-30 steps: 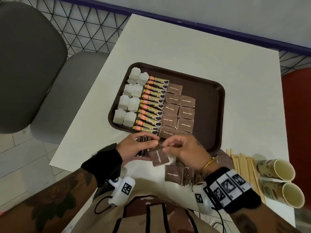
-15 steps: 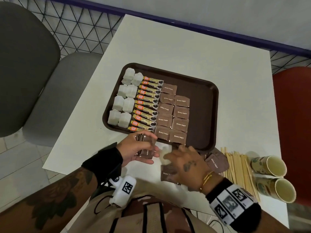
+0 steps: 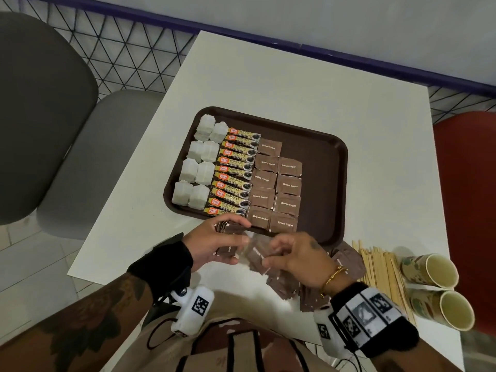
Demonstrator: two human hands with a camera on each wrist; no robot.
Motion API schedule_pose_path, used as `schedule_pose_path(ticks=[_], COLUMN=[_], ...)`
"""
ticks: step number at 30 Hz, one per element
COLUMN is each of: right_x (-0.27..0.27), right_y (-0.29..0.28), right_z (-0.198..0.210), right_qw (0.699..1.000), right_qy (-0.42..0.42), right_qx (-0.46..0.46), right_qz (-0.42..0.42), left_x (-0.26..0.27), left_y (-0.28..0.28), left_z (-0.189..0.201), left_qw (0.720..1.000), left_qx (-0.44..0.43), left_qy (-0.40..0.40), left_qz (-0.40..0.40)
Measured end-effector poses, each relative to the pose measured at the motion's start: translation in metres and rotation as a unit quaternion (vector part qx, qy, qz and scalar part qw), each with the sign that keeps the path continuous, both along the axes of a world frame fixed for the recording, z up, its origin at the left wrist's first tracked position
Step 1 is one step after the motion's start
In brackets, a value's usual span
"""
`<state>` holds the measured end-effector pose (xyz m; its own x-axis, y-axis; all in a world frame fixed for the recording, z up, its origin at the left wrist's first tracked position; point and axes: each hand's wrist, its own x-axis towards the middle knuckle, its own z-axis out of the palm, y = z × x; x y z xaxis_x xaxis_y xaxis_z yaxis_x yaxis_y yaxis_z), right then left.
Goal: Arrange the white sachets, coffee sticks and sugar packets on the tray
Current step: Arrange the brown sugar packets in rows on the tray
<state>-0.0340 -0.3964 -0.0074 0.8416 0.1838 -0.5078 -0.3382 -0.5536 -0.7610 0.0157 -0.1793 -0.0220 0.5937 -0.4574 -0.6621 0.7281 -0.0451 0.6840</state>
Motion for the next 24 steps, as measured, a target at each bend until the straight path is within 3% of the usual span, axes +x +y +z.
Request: schedule_pose_path(ticks=[3,5,13,20,24], right_x=[0.014,0.021,0.031,0.040,0.053], right_y=[-0.002,0.000,-0.001,-0.016,-0.028], right_z=[0.004,0.006,0.004,-0.001,-0.001], right_qw=[0.987,0.978,0.945,0.910,0.909], right_qy=[0.028,0.042,0.057,0.076,0.060], right_qx=[0.120,0.166,0.258,0.296,0.285], right_qz=[-0.105,-0.123,-0.191,-0.280,-0.297], left_x=[0.002,0.004,0.019,0.030,0.035], left_y=[-0.002,-0.006,-0.016,-0.013,-0.006], left_z=[0.005,0.009,0.019,0.017,0.013], left_qw=[1.000,1.000,0.997,0.988,0.981], left_qx=[-0.014,-0.014,-0.039,-0.033,-0.018], left_qy=[0.004,-0.001,-0.007,-0.009,-0.005], left_qz=[-0.006,-0.016,0.067,0.152,0.193])
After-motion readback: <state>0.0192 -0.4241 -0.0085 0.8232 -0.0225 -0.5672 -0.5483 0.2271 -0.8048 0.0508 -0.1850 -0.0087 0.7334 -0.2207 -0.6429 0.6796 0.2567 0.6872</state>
